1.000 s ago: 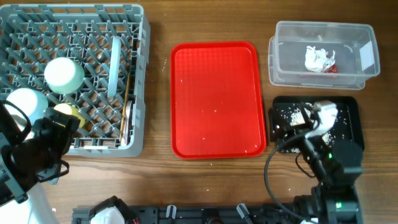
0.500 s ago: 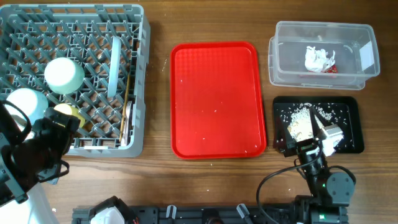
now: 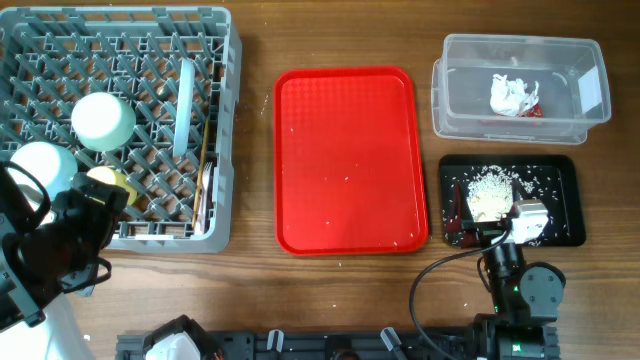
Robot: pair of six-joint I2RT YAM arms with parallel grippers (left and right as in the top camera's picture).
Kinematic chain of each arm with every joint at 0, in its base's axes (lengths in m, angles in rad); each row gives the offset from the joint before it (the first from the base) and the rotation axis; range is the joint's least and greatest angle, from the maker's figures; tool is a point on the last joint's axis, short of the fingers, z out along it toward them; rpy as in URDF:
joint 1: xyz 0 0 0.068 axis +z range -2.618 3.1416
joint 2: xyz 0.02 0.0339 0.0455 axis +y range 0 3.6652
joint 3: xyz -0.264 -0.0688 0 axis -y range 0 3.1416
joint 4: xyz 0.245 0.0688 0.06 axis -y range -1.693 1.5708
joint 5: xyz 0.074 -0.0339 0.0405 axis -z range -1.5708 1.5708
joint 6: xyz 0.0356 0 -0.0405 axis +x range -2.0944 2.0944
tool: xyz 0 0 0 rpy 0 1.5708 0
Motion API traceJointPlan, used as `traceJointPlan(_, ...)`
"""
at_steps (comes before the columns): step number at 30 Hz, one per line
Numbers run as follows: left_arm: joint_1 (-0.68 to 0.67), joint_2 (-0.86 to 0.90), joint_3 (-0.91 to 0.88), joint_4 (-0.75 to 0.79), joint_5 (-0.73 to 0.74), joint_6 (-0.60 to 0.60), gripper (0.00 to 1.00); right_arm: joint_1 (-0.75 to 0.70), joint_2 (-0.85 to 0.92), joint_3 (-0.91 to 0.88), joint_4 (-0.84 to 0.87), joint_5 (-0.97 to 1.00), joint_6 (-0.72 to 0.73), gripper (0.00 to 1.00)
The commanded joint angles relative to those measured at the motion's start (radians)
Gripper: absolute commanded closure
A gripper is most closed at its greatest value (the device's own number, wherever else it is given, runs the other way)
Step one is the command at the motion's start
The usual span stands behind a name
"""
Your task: Sort waste into correct bins and load items into the dishwasher rack
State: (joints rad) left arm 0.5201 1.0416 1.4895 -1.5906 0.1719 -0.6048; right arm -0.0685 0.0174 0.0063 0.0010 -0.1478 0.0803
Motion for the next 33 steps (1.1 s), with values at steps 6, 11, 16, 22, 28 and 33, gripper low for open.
traceJointPlan(6, 0.004, -0.001, 0.001, 0.0, -0.009, -0.006, 0.0, -0.005, -0.014, -0.001, 0.006, 0.022, -0.028, 0.0)
traceJointPlan(11, 0.004, -0.001, 0.001, 0.0, -0.009, -0.006, 0.0, -0.005, -0.014, -0.001, 0.006, 0.022, -0.027, 0.0)
traceJointPlan(16, 0.004, -0.001, 0.001, 0.0, -0.01, -0.005, 0.0, -0.005, -0.014, -0.001, 0.006, 0.022, -0.027, 0.0)
traceJointPlan(22, -0.013, 0.007, -0.003, 0.0, -0.066, -0.002, 0.0, -0.005, -0.014, -0.001, 0.006, 0.022, -0.028, 0.0)
traceJointPlan(28, -0.303, -0.114, -0.204, 0.286, -0.064, 0.144, 0.0, -0.005, -0.014, -0.001, 0.006, 0.022, -0.028, 0.0)
traceJointPlan(33, -0.507, -0.269, -0.541, 0.665, -0.05, 0.262, 0.0, -0.005, -0.014, -0.001, 0.006, 0.022, -0.028, 0.0)
